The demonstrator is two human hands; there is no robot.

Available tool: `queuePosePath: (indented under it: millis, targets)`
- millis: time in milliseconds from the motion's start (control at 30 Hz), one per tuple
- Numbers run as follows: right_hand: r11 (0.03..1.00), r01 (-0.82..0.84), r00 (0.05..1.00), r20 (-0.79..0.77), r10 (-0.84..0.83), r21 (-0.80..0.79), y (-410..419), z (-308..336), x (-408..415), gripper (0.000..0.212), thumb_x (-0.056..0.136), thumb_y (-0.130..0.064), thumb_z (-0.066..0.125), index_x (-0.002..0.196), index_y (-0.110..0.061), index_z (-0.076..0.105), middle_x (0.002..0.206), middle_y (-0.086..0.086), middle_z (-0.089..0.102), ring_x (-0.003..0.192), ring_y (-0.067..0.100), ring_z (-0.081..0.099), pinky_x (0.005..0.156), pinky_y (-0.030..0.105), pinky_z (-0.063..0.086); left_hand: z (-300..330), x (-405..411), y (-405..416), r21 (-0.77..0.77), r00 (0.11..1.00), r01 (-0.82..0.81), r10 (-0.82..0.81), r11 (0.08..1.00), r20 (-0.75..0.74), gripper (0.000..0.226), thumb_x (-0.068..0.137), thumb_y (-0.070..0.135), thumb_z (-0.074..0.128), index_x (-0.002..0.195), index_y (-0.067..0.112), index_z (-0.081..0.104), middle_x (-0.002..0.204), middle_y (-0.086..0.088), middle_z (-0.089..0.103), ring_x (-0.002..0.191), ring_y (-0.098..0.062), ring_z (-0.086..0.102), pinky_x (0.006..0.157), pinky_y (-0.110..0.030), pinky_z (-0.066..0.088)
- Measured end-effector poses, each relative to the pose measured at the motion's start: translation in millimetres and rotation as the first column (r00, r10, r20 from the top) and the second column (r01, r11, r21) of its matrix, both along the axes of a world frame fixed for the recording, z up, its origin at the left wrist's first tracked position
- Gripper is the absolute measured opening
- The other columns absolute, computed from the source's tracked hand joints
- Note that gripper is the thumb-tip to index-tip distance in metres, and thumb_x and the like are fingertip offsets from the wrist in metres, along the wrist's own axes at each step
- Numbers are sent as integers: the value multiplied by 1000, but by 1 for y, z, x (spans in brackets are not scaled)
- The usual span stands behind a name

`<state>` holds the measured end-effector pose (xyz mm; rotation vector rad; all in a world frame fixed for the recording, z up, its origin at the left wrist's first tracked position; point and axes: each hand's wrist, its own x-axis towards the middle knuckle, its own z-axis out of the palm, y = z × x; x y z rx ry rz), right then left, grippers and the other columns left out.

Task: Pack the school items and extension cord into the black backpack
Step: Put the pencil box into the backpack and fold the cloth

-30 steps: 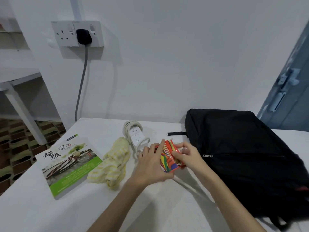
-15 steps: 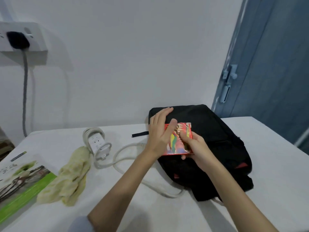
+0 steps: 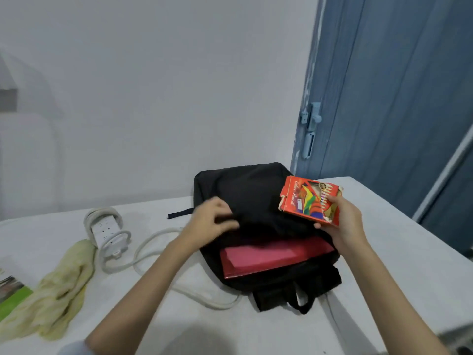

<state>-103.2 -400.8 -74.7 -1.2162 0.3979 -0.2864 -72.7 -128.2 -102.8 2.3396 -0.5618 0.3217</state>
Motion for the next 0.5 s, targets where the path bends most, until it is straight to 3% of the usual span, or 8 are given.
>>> queuePosePath:
  millis: [67, 133, 200, 267, 333, 400, 433, 500]
  targets:
    - [997, 61, 994, 84, -64, 40, -4, 3, 0, 7, 91, -13, 50, 86, -11, 55, 76, 6, 62, 47, 9, 63, 33, 20, 42, 4, 17, -2, -14, 930, -279, 274, 960, 246, 24, 78, 24, 74, 90, 3, 71, 88, -4, 56, 85, -23, 54, 76, -30, 41]
    - [998, 54, 991, 123, -56, 13, -7, 5, 1, 4, 90, -10, 50, 91, -11, 54, 78, 6, 62, 47, 8, 63, 33, 21, 42, 2, 25, -10, -5, 852, -400, 374, 917, 366, 23, 79, 19, 72, 97, 4, 69, 88, -10, 57, 81, -27, 54, 70, -34, 44]
    - [1000, 9, 995, 104, -6, -24, -6, 3, 4, 15, 90, -9, 51, 105, -12, 52, 81, 7, 63, 50, 10, 65, 34, 22, 44, -9, 24, -21, 60, 801, -349, 265, 935, 536, 26, 80, 14, 69, 103, 10, 59, 86, -10, 57, 74, -28, 55, 65, -38, 47]
    - [999, -32, 997, 71, 34, -24, -6, -2, 7, 21, 89, -8, 53, 110, -12, 52, 84, 8, 64, 56, 15, 65, 36, 23, 45, -28, 23, -25, 243, 729, -224, -3, 944, 685, 19, 87, 26, 56, 101, 15, 51, 89, -6, 60, 75, -26, 55, 67, -33, 41]
    - [999, -42, 998, 36, 42, -4, -10, -6, 9, 15, 88, -9, 54, 102, -12, 56, 87, 9, 65, 64, 17, 65, 45, 24, 48, -42, 23, -18, 450, 723, -169, -200, 877, 661, 40, 85, 52, 49, 102, 16, 54, 104, -3, 63, 89, -23, 55, 77, -32, 37]
    - [998, -54, 998, 18, 54, 12, -15, -7, 11, 7, 87, -8, 55, 90, -13, 59, 89, 10, 66, 69, 19, 64, 57, 27, 50, -47, 30, -4, 575, 759, -195, -250, 794, 601, 61, 76, 67, 47, 111, 17, 55, 116, -1, 62, 100, -22, 56, 82, -35, 38]
    - [997, -81, 997, 9, 81, 1, -17, -7, 12, 7, 86, -7, 55, 87, -13, 59, 89, 10, 66, 71, 20, 64, 61, 28, 51, -45, 34, 2, 596, 774, -198, -249, 778, 582, 62, 76, 65, 47, 115, 18, 52, 116, -1, 62, 98, -22, 59, 79, -34, 42]
    - [985, -167, 986, -30, 166, -40, -21, -5, 12, 7, 85, -7, 55, 86, -11, 61, 87, 11, 67, 72, 21, 64, 63, 29, 51, -33, 44, 7, 532, 806, -165, -197, 831, 558, 52, 79, 55, 47, 114, 16, 52, 107, -2, 67, 83, -22, 66, 66, -28, 51]
